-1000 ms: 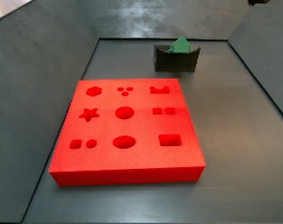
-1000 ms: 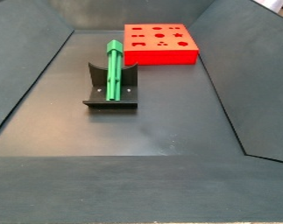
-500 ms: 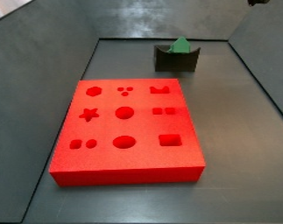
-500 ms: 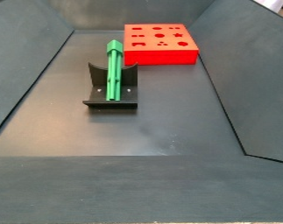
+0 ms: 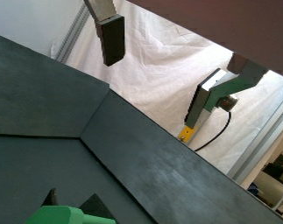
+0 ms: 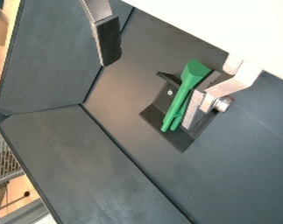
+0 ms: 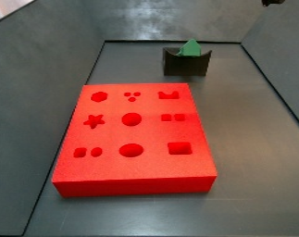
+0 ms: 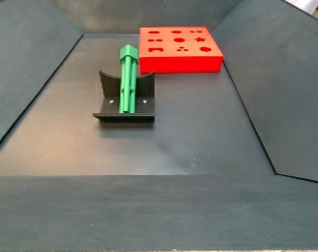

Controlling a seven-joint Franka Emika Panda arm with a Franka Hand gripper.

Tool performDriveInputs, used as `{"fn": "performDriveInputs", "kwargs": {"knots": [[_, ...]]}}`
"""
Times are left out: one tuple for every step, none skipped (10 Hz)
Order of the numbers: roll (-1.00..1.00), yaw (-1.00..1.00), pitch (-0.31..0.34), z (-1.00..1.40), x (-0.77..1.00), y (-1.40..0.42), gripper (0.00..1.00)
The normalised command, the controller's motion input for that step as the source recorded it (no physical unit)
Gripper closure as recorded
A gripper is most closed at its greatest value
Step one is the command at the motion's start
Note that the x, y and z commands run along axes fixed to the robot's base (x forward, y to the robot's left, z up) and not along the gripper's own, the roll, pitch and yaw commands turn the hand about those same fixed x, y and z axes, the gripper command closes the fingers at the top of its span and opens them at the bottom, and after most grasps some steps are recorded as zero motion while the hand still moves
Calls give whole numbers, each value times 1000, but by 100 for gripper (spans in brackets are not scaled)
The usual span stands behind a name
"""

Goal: Pick up the 3 prong object. Move up. Place the 3 prong object on the fixture. Regrasp the 3 prong object. Move to above the board. Insert the 3 prong object.
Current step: Regrasp the 3 prong object.

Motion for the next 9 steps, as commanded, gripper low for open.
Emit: {"fn": "performDriveInputs", "kwargs": {"knots": [[121,167,113,-1000,97,42,0],[126,181,100,-1000,101,42,0],[126,188,77,-1000,107,36,0],[111,181,42,-1000,117,28,0],[102,174,29,-1000,122,25,0],[93,150,-7,-1000,128,18,0],[90,139,-24,-1000,133,15,0],[82,114,-42,-1000,142,9,0],[80,99,-49,-1000,148,7,0]]}}
